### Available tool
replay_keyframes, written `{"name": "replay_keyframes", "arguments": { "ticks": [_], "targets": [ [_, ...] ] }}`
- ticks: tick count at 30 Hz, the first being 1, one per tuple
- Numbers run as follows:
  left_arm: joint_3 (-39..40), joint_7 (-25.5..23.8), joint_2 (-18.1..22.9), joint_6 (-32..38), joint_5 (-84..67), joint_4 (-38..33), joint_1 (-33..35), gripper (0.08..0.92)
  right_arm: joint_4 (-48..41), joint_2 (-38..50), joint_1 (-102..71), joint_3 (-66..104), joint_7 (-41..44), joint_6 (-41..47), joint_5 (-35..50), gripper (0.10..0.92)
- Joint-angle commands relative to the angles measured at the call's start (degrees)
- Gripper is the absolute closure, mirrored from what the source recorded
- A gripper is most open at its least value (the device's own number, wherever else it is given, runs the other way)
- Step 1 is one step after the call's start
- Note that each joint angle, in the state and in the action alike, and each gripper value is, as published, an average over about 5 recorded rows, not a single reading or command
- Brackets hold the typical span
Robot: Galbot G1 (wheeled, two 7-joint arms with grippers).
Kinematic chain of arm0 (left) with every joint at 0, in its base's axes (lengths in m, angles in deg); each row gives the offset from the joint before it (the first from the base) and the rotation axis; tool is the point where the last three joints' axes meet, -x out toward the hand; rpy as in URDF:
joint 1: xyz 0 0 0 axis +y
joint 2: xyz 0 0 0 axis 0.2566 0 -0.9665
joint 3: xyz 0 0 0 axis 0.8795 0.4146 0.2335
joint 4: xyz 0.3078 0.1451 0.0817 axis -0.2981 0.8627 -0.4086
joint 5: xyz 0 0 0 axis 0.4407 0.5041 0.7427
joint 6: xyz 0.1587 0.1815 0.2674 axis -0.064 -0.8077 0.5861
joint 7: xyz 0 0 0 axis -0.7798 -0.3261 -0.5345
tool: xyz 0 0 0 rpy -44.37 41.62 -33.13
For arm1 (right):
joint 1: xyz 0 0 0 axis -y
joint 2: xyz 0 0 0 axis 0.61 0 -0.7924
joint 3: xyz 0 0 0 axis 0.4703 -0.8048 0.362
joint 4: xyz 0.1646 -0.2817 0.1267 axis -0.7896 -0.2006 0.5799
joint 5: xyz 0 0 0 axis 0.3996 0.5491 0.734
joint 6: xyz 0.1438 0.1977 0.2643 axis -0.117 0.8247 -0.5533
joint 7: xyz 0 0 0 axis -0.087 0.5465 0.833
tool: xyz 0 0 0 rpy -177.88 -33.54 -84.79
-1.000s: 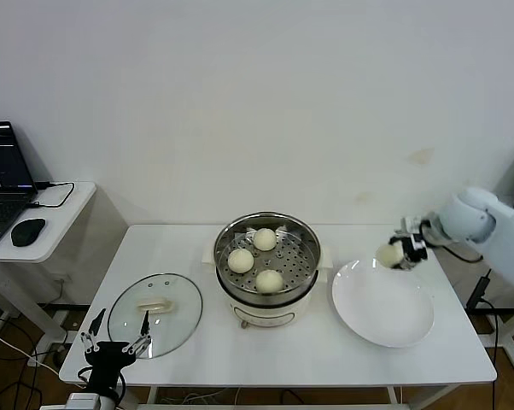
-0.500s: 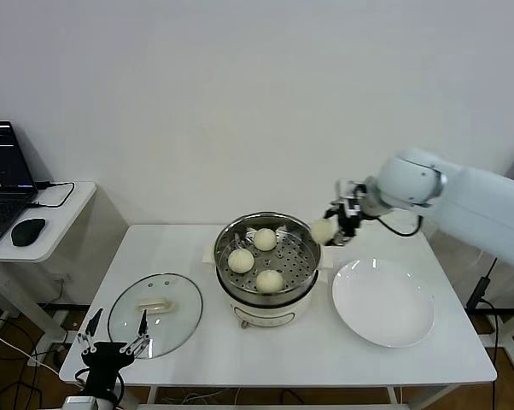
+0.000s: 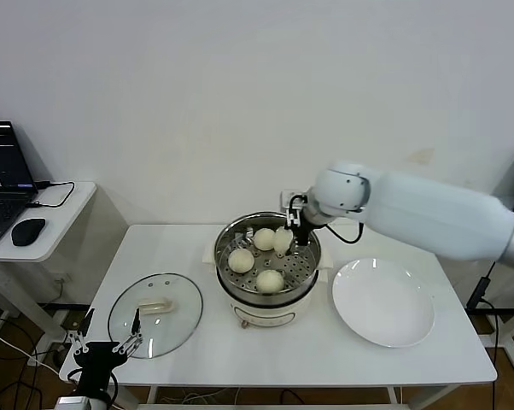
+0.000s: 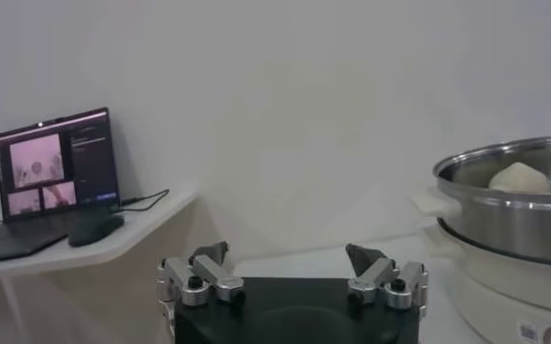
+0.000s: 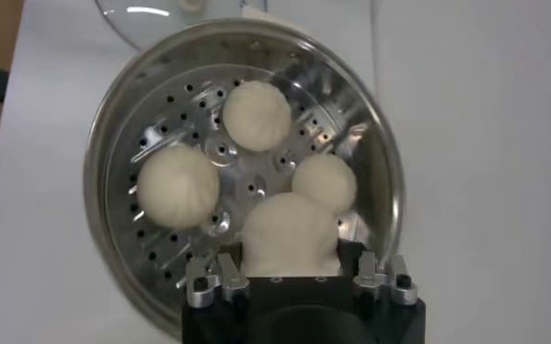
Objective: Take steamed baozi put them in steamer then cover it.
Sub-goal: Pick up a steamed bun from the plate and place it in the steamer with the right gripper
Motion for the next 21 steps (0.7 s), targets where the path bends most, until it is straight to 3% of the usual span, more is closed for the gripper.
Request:
{"name": "replay_keyframes", "arguments": {
  "ticks": [1, 21],
  "targets": [
    [0.1, 0.0, -0.1, 0.0, 0.0, 0.3, -0.3, 0.177, -6.0, -4.3, -3.9, -0.6, -1.5, 1.3, -2.5, 0.397],
    [0.2, 0.0, -0.1, 0.0, 0.1, 0.1, -0.2, 0.177, -4.5, -2.3, -4.7, -0.4, -1.0, 2.5, -2.8, 0.384]
  ]
}}
